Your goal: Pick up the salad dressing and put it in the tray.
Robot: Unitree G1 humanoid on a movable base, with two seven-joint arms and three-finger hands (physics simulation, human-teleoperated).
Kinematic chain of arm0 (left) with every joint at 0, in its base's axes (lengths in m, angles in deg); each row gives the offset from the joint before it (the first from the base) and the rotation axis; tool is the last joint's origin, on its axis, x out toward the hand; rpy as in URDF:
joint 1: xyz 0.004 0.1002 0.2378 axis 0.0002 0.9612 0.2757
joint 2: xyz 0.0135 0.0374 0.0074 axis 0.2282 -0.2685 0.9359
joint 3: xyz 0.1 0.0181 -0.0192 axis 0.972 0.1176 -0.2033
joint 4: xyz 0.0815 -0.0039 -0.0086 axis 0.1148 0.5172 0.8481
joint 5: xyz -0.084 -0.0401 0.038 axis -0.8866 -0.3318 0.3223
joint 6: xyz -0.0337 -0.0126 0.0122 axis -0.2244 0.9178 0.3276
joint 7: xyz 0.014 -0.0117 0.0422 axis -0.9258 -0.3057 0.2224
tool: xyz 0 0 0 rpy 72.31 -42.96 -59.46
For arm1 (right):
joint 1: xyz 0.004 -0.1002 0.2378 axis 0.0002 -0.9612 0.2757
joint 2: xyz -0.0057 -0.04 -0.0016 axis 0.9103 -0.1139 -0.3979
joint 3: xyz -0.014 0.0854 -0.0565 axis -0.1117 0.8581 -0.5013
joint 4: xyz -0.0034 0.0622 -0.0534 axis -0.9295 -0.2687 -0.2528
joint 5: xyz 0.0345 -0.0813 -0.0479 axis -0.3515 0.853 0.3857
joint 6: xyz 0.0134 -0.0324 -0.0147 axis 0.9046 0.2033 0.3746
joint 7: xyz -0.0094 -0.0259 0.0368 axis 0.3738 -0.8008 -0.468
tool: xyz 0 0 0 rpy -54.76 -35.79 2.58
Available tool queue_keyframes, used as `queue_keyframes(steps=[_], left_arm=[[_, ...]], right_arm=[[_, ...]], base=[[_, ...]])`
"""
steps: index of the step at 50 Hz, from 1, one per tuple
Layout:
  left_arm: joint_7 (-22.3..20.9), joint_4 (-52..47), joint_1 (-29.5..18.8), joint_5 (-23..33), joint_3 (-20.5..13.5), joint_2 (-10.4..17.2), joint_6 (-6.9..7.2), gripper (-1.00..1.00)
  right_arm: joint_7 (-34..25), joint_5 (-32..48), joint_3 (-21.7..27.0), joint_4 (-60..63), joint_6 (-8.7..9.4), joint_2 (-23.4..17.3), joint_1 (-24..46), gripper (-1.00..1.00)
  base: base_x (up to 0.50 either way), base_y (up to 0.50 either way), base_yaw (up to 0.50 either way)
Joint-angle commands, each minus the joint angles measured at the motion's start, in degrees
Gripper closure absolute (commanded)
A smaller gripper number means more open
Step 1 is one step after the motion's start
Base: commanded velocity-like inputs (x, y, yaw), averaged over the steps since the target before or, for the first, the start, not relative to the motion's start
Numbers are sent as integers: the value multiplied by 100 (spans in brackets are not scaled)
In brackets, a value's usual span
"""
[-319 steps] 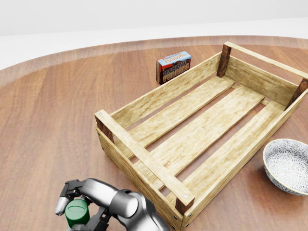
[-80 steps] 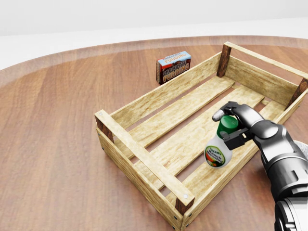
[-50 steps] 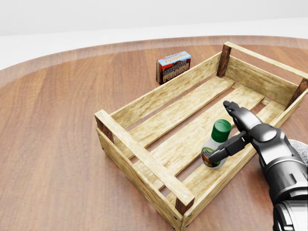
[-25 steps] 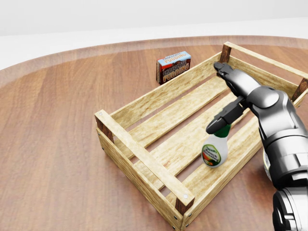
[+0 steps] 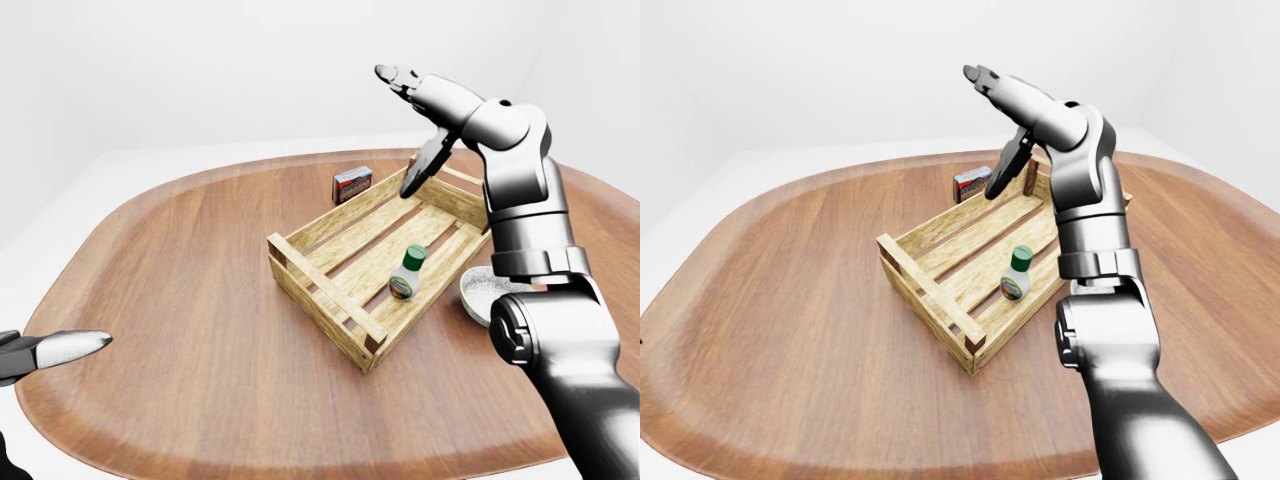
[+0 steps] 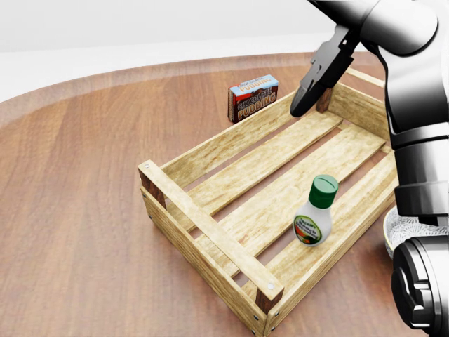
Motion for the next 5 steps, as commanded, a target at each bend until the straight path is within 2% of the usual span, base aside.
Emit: queue_keyframes(steps=[1,5], left_arm=[[-17,13,4,14,10,-3,0,-100],[-30,33,5,22,18,-10,0,-100]], right_arm=[[0,90,41,410,0,-3,108,-100],[0,80,15,372,0,13,88,-100]], base=[[0,0,0],[0,0,0]])
